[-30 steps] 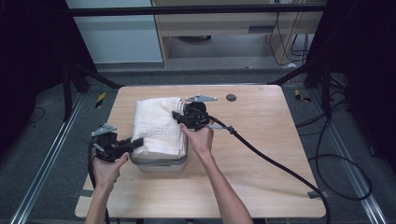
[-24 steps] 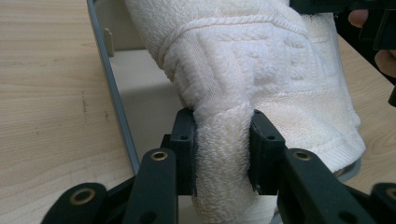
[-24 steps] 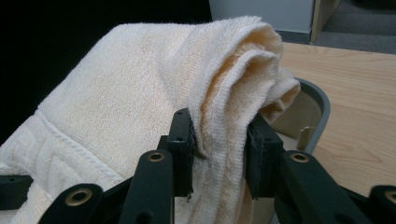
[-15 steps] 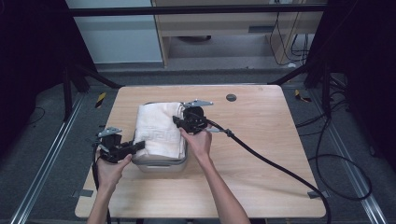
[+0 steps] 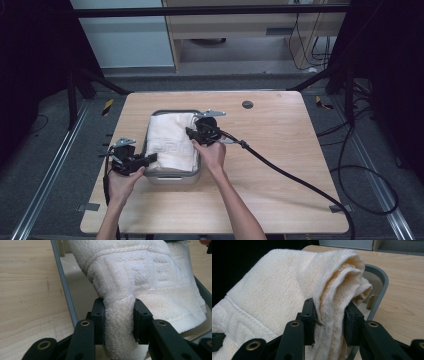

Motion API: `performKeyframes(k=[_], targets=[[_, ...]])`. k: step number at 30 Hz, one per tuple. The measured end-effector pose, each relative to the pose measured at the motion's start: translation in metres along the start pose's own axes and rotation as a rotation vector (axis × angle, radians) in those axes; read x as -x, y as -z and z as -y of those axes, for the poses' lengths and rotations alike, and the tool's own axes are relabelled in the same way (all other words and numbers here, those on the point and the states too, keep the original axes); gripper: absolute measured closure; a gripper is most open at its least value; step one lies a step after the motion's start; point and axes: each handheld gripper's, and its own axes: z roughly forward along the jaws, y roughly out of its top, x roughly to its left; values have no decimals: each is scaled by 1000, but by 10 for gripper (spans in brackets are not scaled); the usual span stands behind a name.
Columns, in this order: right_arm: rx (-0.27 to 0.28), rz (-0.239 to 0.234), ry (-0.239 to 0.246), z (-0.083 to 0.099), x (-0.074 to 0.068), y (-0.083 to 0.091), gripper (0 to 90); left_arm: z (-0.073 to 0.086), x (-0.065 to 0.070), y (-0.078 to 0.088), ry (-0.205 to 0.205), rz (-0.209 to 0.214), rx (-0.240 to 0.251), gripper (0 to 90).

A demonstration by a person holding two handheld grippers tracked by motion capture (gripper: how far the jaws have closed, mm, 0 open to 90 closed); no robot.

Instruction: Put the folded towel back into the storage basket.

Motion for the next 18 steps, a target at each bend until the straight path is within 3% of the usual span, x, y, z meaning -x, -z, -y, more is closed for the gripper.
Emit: performKeyframes(k=[7,15,18], targets=[[-10,12,7,4,1,-3,663,1,-1,-5,-2,-9,-17,665],[-32,41,32,11,1,-9,649,2,4,-12,-42,-64,-55,641],[-39,48,44,12,1,-10,633,2,5,-11,-56,-81,-42,604]])
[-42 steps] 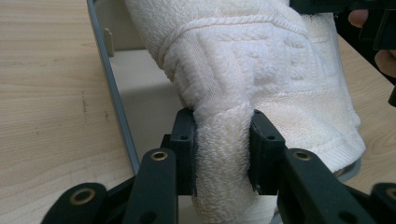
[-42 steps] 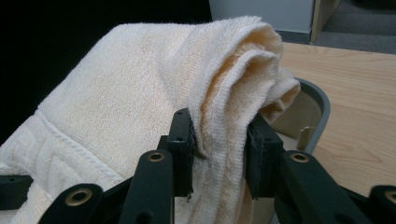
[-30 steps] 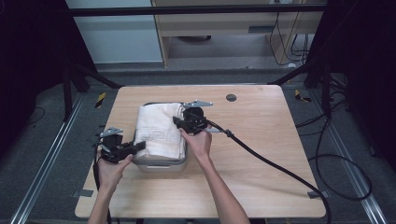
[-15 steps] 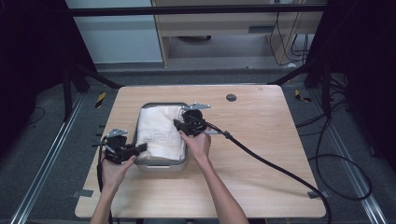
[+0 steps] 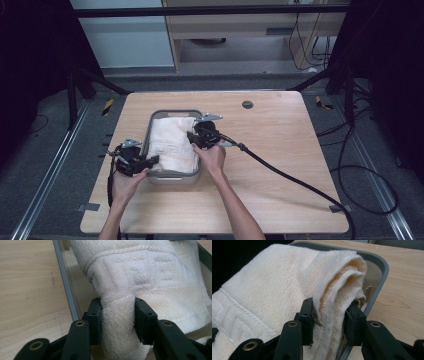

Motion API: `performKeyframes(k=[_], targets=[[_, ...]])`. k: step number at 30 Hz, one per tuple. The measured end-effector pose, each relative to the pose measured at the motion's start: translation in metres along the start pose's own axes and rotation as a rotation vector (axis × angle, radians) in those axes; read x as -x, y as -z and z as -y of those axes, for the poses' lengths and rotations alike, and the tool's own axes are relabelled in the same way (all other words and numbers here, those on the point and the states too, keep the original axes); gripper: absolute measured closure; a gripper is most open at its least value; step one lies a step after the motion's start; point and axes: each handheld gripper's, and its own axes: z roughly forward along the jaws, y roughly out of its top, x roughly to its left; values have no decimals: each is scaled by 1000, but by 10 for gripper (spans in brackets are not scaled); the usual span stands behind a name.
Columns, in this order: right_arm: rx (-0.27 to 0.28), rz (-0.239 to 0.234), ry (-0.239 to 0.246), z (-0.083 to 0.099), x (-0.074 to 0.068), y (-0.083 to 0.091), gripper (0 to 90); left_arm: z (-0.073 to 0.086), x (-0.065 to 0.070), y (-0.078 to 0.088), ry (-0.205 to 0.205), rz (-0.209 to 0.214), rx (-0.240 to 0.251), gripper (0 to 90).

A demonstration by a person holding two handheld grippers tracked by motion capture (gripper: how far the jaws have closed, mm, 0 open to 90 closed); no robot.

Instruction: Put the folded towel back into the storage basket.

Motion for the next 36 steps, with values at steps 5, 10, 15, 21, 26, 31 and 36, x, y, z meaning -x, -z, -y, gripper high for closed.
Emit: performKeyframes(k=[5,10,15,21,26,31,36], targets=[[6,-1,26,-1,0,1,562,-2,1,4,-8,-13,19,562],[50,31,82,-6,0,10,489,-7,4,20,-18,-14,109,532],[92,41,122,-11,-1,27,444,-12,7,38,-30,-8,192,513],[135,37,120,-14,5,49,349,-13,8,50,-30,4,263,460],[171,46,143,-11,16,70,262,-11,10,54,-61,-14,298,411],[184,34,152,-1,33,98,201,-6,14,52,-109,-15,310,355],[205,21,149,13,53,126,166,0,16,50,-137,-14,325,318]])
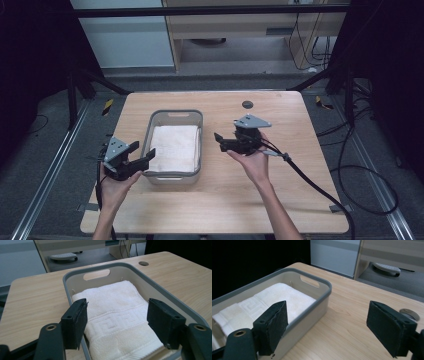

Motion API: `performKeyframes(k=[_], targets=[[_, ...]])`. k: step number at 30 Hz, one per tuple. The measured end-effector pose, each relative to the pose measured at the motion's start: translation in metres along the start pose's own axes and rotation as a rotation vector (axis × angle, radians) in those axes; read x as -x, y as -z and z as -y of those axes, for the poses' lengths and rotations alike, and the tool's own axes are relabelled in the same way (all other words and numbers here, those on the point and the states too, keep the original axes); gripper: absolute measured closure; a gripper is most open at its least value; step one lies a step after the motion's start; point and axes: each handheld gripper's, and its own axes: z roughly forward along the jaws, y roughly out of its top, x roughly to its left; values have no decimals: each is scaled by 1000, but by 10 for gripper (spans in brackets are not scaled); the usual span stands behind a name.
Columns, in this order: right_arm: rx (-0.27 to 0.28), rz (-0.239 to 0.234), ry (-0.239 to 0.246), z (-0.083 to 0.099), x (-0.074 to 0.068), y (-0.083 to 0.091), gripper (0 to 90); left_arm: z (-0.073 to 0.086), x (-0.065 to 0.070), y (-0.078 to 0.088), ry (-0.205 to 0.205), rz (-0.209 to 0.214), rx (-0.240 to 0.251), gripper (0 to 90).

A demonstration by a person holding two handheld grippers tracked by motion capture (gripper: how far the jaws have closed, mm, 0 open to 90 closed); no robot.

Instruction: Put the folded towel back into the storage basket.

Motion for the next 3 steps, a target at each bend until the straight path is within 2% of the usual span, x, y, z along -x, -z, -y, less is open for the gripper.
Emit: performKeyframes(k=[3], targets=[[3,-7,-16,12,14,21,155,4,2,0,-16,3,-1,296]])
